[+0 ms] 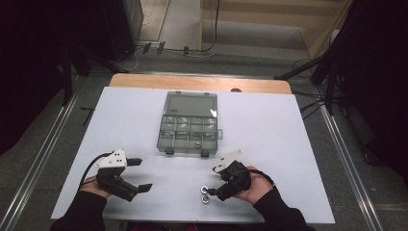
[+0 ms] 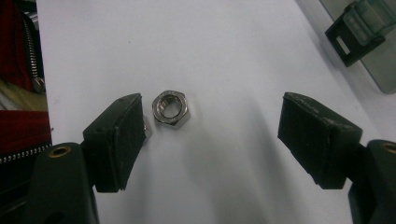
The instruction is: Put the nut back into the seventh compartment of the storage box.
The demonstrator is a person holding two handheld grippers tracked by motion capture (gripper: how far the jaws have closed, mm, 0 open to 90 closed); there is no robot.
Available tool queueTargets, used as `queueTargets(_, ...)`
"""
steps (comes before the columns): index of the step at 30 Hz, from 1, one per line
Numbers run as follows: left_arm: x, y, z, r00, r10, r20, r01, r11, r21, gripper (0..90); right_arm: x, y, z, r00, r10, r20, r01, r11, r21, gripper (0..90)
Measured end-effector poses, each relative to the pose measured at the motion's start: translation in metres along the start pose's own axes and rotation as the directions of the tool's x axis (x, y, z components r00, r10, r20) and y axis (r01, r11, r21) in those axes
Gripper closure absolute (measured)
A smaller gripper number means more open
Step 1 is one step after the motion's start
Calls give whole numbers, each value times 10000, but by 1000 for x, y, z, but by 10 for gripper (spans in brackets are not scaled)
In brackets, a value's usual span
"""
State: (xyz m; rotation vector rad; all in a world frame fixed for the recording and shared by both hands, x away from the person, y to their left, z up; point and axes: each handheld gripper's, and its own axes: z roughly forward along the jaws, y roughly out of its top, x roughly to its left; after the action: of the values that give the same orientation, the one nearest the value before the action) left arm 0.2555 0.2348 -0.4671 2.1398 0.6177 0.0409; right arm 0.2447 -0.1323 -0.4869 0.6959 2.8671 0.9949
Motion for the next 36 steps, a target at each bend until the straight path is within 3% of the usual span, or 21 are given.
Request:
queueTargets(15,0,0,0,10000,-13,8,13,10000,-13,22,6,8,11,9995,-278,128,276,9995,177,303)
queueTargets(23,0,0,0,10000,-2,11,2,10000,9,22,11,12,15,9993,-372,-57,374,9988,323,487)
queueTargets(28,0,0,0,10000,5,1,-5,10000,-9,22,16,14,19,9979,-557,-329,573,9971,498,576)
queueTargets(36,0,0,-1,10000,24,-11,-24,10000,34,23,18,16,24,9971,-682,-329,703,9953,665,690)
